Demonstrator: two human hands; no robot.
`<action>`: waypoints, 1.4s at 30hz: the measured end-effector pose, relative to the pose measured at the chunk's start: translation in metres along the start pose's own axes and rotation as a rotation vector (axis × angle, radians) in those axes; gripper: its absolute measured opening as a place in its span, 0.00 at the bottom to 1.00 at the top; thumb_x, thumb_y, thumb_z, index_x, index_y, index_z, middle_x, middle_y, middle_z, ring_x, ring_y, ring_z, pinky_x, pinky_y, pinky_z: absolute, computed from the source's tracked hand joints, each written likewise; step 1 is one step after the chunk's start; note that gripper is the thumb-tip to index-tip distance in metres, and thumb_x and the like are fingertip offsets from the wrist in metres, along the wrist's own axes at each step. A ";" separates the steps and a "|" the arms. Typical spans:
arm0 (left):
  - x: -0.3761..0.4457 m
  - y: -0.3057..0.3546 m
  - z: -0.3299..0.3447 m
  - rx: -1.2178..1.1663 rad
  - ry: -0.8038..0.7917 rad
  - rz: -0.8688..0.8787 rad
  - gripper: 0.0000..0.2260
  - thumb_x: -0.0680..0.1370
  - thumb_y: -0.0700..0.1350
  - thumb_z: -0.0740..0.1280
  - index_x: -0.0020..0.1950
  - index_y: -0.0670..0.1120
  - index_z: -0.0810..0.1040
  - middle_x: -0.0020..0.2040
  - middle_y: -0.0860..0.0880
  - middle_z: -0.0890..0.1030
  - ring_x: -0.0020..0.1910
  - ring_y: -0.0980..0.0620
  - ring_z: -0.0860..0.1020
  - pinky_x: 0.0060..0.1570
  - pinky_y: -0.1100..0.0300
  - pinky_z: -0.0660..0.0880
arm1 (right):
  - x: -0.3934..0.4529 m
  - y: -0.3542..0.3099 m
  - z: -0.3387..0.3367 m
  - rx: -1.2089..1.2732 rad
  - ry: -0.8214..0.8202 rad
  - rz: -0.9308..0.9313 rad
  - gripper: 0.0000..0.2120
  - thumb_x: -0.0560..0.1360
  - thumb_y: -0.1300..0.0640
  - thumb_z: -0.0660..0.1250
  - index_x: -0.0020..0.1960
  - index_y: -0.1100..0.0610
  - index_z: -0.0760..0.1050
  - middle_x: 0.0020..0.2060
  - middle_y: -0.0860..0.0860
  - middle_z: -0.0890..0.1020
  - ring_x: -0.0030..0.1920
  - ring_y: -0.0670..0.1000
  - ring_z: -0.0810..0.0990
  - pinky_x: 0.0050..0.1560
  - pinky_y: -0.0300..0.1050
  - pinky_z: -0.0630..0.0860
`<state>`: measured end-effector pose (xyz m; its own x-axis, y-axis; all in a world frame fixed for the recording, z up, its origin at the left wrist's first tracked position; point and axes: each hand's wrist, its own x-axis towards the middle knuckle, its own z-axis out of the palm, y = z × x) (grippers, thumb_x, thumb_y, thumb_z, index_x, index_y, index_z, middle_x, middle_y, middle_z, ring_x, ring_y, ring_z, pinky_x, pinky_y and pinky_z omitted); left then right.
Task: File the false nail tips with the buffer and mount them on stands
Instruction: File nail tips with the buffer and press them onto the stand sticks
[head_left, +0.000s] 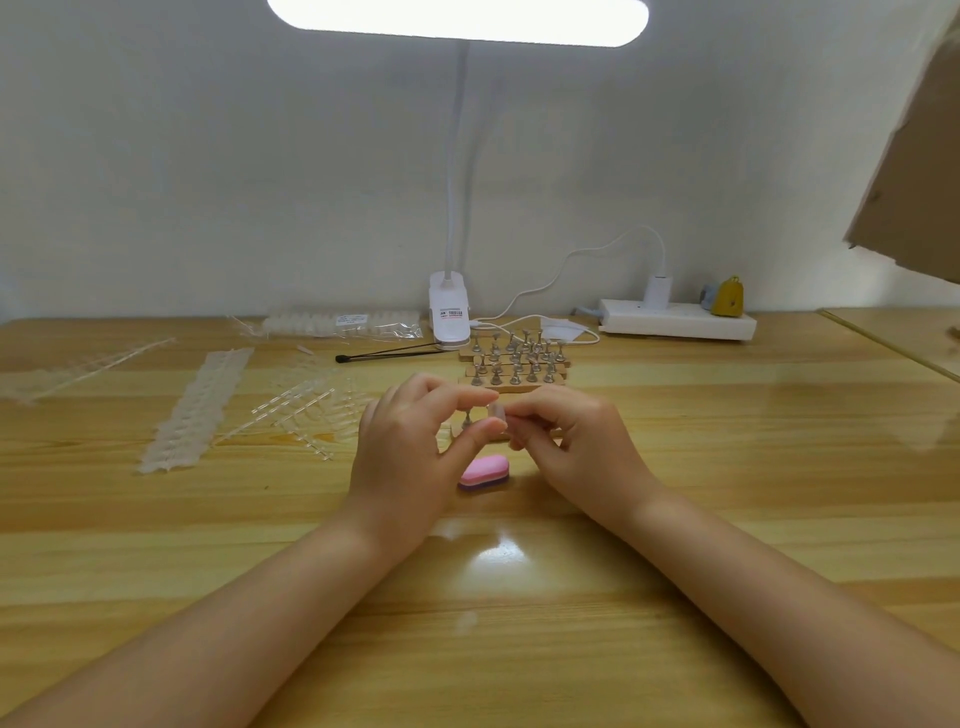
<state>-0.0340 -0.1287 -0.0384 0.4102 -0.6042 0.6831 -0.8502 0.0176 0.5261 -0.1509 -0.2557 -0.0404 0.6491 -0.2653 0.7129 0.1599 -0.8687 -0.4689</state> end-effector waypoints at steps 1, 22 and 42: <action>0.000 0.000 0.000 0.002 -0.005 -0.002 0.10 0.73 0.55 0.70 0.52 0.54 0.82 0.46 0.55 0.78 0.47 0.53 0.76 0.51 0.45 0.71 | 0.000 0.000 0.000 -0.001 0.002 -0.004 0.05 0.75 0.66 0.69 0.49 0.60 0.83 0.38 0.49 0.81 0.37 0.52 0.81 0.39 0.50 0.77; 0.003 -0.001 -0.003 -0.024 0.002 -0.008 0.14 0.71 0.59 0.66 0.51 0.55 0.83 0.45 0.56 0.77 0.48 0.53 0.74 0.54 0.46 0.69 | -0.001 -0.001 0.003 0.082 0.019 0.065 0.04 0.75 0.67 0.69 0.47 0.62 0.83 0.37 0.51 0.82 0.38 0.52 0.81 0.40 0.48 0.78; 0.002 -0.009 -0.003 0.034 0.064 0.157 0.10 0.68 0.54 0.73 0.43 0.49 0.85 0.42 0.53 0.79 0.44 0.49 0.77 0.47 0.43 0.71 | 0.004 -0.009 0.001 0.522 -0.159 0.465 0.13 0.74 0.49 0.68 0.47 0.59 0.83 0.37 0.55 0.85 0.39 0.50 0.84 0.40 0.36 0.76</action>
<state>-0.0249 -0.1276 -0.0405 0.2911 -0.5443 0.7868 -0.9155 0.0803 0.3943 -0.1492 -0.2479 -0.0339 0.8307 -0.4607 0.3126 0.1496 -0.3560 -0.9224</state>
